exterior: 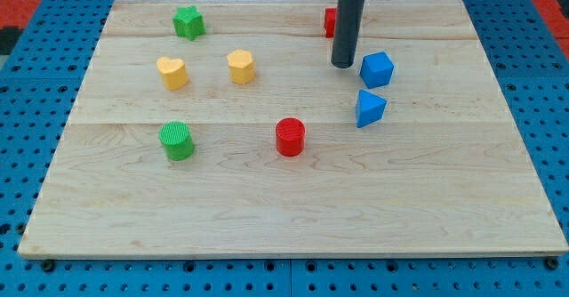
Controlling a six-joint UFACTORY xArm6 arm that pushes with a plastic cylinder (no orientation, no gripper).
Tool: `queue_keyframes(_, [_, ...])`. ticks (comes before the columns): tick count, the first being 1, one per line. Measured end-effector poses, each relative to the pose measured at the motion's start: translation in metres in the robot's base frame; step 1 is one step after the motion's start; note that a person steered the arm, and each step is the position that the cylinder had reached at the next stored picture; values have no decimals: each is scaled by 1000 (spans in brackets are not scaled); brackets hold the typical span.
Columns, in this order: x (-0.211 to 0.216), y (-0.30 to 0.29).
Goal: Push the yellow hexagon to the bottom of the green star
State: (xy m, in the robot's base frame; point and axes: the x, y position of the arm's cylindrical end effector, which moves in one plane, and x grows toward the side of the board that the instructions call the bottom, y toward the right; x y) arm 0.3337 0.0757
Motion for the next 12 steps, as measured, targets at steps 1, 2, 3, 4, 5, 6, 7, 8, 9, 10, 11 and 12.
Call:
queue_keyframes(1, [-30,-27])
queue_keyframes(2, [-31,-102])
queue_keyframes(3, [-32,-114])
queue_keyframes(4, [-13,-146])
queue_keyframes(5, [23,-101])
queue_keyframes(6, [76,-139])
queue_keyframes(7, [62,-158])
queue_keyframes(8, [46,-153])
queue_keyframes(9, [46,-113])
queue_keyframes(10, [42,-90])
queue_keyframes(11, [8,-185])
queue_keyframes(12, [-28,-212])
